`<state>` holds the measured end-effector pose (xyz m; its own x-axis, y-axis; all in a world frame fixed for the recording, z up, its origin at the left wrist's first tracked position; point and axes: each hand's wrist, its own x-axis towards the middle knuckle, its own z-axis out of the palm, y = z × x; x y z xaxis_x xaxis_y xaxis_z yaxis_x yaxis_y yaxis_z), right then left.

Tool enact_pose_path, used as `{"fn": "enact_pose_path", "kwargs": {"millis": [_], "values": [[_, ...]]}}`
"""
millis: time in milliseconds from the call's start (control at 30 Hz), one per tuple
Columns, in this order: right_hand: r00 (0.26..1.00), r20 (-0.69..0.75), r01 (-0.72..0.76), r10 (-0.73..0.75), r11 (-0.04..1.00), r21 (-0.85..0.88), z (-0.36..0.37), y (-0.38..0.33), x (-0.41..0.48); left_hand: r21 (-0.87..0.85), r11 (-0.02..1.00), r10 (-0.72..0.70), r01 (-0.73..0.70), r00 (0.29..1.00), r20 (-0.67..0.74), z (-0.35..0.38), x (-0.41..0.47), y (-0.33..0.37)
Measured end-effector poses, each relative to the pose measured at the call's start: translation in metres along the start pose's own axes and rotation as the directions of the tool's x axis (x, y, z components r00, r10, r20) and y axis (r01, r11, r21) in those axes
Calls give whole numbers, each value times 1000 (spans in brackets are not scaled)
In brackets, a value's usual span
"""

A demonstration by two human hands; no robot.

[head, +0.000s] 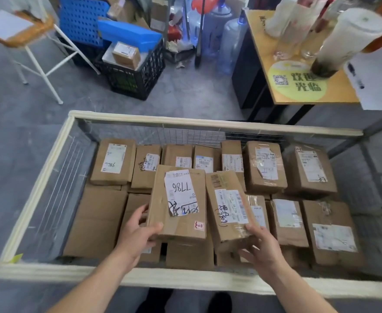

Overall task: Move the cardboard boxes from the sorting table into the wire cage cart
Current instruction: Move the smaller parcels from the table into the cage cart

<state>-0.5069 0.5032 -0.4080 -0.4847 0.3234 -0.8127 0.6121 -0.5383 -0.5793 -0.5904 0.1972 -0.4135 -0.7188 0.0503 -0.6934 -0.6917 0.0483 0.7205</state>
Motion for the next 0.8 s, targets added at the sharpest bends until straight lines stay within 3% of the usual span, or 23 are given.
{"fn": "enact_pose_path", "kwargs": {"millis": [567, 800], "values": [[973, 218, -29, 76, 977, -210, 13, 24, 6, -6, 994, -110, 110, 993, -49, -31, 9, -18], [953, 260, -60, 154, 939, -338, 15, 22, 13, 84, 981, -174, 176, 984, -36, -42, 17, -24]]}}
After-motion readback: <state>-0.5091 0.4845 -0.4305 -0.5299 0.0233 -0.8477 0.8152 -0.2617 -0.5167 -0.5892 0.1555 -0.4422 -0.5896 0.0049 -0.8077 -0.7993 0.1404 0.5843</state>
